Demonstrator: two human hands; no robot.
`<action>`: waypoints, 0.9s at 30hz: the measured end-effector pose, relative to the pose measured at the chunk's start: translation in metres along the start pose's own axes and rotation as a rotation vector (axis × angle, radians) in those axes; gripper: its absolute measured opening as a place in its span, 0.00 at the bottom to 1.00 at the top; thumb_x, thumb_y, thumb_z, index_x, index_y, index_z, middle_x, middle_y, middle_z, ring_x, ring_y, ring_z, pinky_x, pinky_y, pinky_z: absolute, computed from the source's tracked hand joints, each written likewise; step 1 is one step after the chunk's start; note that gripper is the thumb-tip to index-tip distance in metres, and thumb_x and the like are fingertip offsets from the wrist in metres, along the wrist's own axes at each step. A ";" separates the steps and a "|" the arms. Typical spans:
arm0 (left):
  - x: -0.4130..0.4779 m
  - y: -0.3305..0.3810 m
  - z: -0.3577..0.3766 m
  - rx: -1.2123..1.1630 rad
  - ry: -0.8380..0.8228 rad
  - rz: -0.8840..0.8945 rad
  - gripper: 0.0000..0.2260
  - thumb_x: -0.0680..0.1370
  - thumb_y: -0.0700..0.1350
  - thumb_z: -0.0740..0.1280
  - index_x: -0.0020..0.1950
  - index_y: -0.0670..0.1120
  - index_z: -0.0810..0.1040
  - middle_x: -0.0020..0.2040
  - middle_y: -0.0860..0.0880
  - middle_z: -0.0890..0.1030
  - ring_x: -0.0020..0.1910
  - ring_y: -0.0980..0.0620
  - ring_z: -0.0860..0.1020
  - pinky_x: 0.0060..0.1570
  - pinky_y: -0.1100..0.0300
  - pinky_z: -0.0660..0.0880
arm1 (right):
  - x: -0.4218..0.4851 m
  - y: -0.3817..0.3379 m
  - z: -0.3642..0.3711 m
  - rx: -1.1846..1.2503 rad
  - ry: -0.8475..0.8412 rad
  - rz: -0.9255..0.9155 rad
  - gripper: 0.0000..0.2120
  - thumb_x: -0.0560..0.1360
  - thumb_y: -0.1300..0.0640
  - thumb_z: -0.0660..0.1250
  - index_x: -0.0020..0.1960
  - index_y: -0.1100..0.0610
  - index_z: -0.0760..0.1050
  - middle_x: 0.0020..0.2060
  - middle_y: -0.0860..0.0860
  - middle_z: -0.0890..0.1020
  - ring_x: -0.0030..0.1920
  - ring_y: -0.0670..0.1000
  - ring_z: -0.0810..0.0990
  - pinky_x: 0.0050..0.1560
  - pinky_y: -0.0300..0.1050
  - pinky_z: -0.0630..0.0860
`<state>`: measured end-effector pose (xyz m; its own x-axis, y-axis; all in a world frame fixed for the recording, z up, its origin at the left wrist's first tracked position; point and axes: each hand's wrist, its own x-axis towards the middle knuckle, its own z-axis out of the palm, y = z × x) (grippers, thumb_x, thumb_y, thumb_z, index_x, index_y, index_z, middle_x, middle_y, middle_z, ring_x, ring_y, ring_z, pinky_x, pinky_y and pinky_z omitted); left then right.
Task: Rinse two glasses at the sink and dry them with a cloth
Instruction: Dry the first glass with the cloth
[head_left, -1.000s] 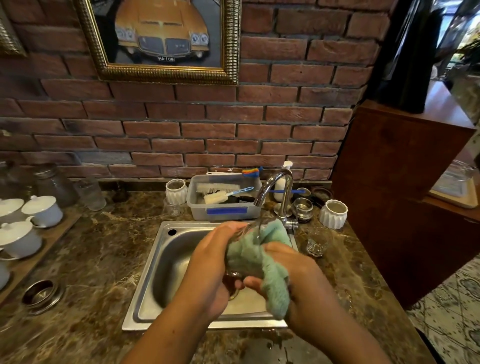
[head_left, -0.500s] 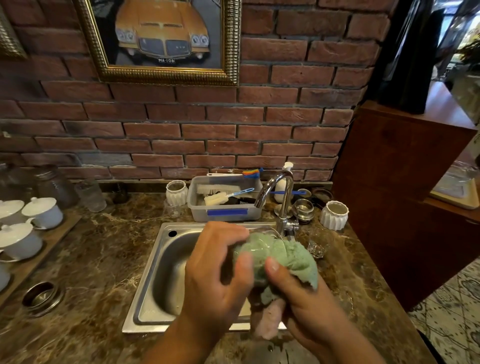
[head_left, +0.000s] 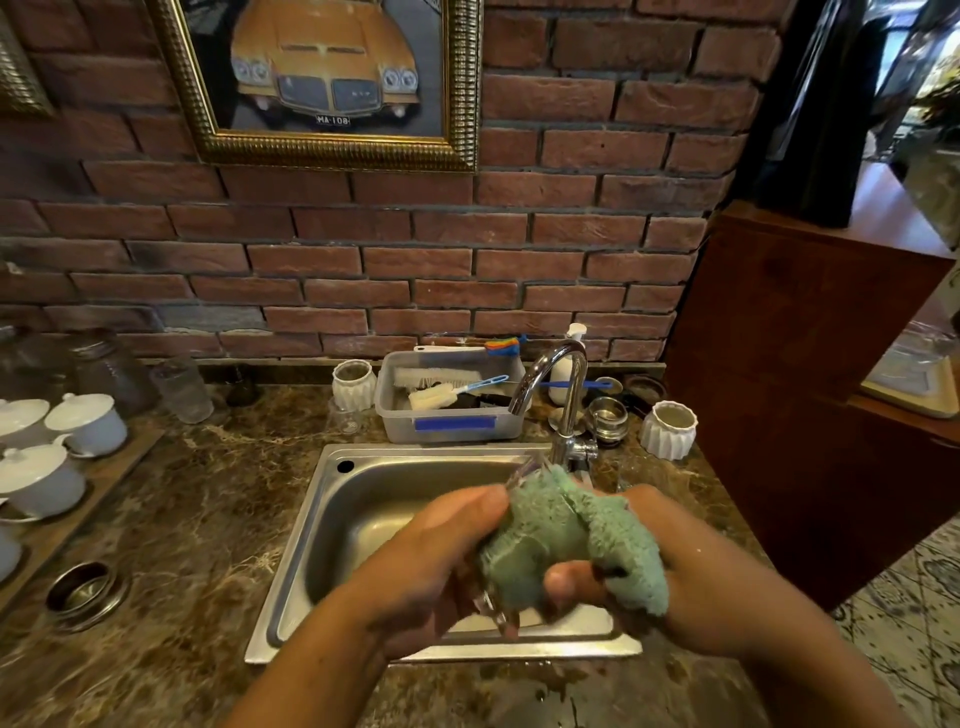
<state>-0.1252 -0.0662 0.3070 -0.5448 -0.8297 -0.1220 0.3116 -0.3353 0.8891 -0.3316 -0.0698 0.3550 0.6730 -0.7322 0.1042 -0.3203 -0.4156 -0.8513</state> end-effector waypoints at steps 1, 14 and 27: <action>-0.001 -0.001 -0.002 -0.039 -0.158 -0.075 0.28 0.71 0.63 0.74 0.65 0.48 0.79 0.51 0.43 0.85 0.41 0.46 0.85 0.34 0.56 0.81 | -0.001 -0.002 -0.006 0.029 -0.071 0.012 0.06 0.77 0.52 0.70 0.42 0.49 0.83 0.38 0.46 0.84 0.38 0.45 0.83 0.40 0.41 0.78; 0.021 -0.037 0.035 -0.080 0.552 0.205 0.25 0.73 0.61 0.67 0.66 0.52 0.75 0.56 0.45 0.86 0.52 0.48 0.86 0.48 0.52 0.82 | 0.036 0.030 0.077 0.589 0.945 0.355 0.15 0.68 0.40 0.69 0.50 0.44 0.72 0.47 0.49 0.84 0.48 0.49 0.85 0.48 0.48 0.81; -0.004 -0.058 -0.036 0.595 0.571 0.395 0.47 0.65 0.41 0.83 0.75 0.62 0.62 0.61 0.67 0.78 0.62 0.64 0.77 0.59 0.70 0.74 | 0.044 0.062 0.099 1.331 0.558 0.705 0.17 0.81 0.56 0.60 0.63 0.66 0.77 0.54 0.66 0.84 0.54 0.62 0.84 0.55 0.57 0.79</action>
<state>-0.1128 -0.0592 0.2398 0.0331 -0.9830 0.1805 -0.1450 0.1740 0.9740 -0.2564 -0.0743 0.2562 0.2378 -0.7851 -0.5719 0.5340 0.5975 -0.5982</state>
